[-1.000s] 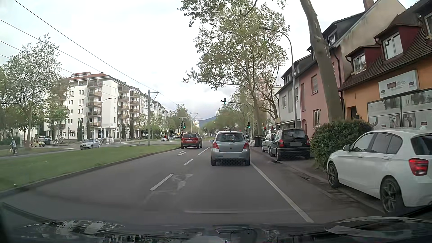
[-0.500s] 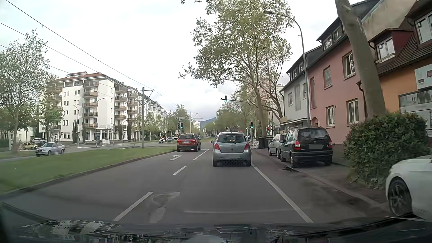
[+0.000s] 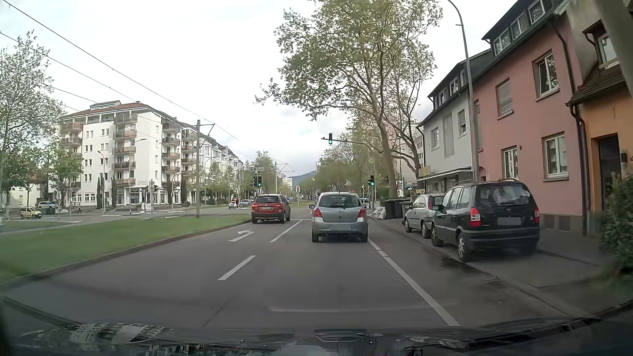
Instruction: Follow the waypoints while adhering to traffic rules and regulations
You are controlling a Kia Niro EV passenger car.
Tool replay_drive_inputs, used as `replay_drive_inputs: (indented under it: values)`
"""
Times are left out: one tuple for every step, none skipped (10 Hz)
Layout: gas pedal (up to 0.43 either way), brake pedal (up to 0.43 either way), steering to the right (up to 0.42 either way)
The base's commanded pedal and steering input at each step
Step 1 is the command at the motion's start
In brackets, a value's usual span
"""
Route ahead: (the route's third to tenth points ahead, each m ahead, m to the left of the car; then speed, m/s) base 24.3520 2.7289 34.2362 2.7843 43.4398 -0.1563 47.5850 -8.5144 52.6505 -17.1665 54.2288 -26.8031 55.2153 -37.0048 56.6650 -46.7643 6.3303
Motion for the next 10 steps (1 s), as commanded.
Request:
replay_drive_inputs:
  values:
    - [0.098, 0.000, 0.003]
    - [0.098, 0.000, 0.003]
    - [0.098, 0.000, 0.003]
    - [0.098, 0.000, 0.003]
    - [0.098, 0.000, 0.003]
    - [0.098, 0.000, 0.003]
    - [0.087, 0.000, 0.003]
    - [0.079, 0.000, 0.003]
    - [0.079, 0.000, 0.003]
    - [0.079, 0.000, 0.003]
